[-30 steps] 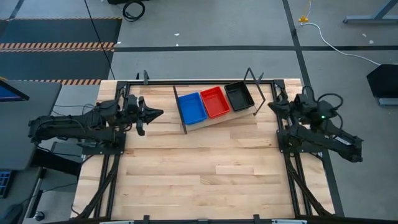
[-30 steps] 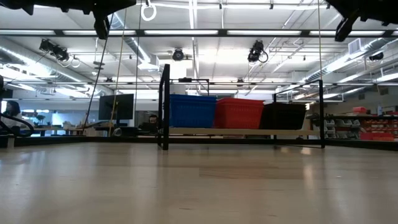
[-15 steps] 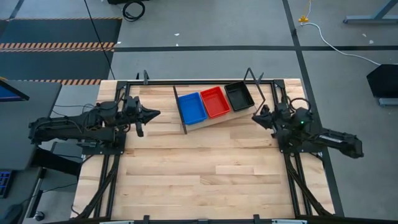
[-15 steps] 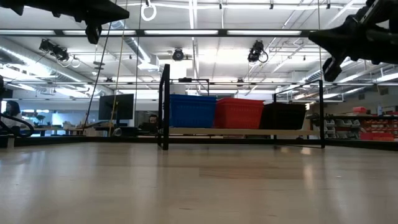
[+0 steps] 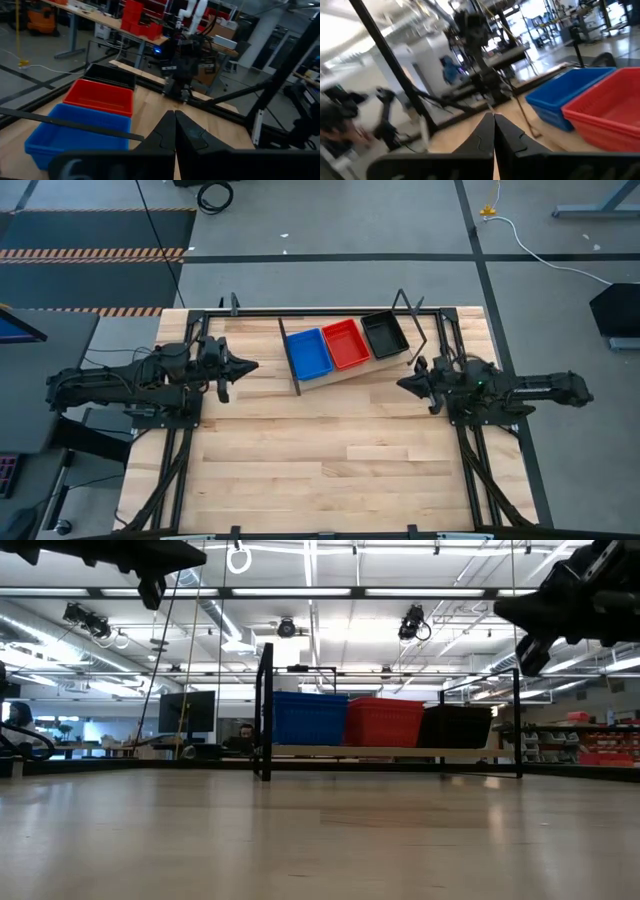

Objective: Stack baskets on shelf by color
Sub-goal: Return to home position

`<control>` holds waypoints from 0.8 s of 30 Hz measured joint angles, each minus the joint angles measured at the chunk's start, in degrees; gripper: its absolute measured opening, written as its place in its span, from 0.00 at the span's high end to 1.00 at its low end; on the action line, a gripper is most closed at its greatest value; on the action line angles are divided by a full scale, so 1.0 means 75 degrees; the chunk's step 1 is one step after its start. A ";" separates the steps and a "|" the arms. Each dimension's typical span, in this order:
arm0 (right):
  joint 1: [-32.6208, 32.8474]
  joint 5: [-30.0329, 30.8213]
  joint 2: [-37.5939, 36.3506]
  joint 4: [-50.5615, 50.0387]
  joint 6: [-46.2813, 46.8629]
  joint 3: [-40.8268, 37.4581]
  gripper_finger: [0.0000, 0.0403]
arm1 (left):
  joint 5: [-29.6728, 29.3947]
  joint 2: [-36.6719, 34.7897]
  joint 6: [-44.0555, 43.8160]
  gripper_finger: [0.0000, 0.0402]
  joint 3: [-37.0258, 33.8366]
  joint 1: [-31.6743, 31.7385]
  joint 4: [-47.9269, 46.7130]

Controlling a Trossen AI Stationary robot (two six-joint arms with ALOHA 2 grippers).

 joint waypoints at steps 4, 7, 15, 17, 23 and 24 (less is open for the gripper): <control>0.0145 0.0170 0.0417 0.0021 -0.0316 0.0000 0.99 | 0.0019 -0.0057 0.0065 1.00 0.0000 -0.0139 -0.0019; 0.0148 0.0167 0.0495 0.0266 -0.0275 0.0000 0.99 | -0.0043 -0.0155 0.0250 1.00 0.0003 -0.0249 -0.0035; 0.0145 0.0053 0.0494 0.0622 -0.0809 0.0006 0.98 | -0.0211 -0.1219 0.0302 1.00 -0.1120 -0.0338 0.0012; 0.0145 0.0033 0.0493 0.0630 -0.0755 0.0006 0.98 | -0.0221 -0.1677 0.0245 1.00 -0.1586 -0.0371 0.0273; 0.0137 0.0036 0.0498 0.0581 -0.1122 0.0006 0.98 | -0.0453 -0.2903 0.0565 1.00 -0.2163 -0.0366 -0.0292; 0.0139 0.0033 0.0501 0.0578 -0.1228 0.0006 0.98 | -0.0475 -0.3102 0.0561 1.00 -0.2221 -0.0366 -0.0483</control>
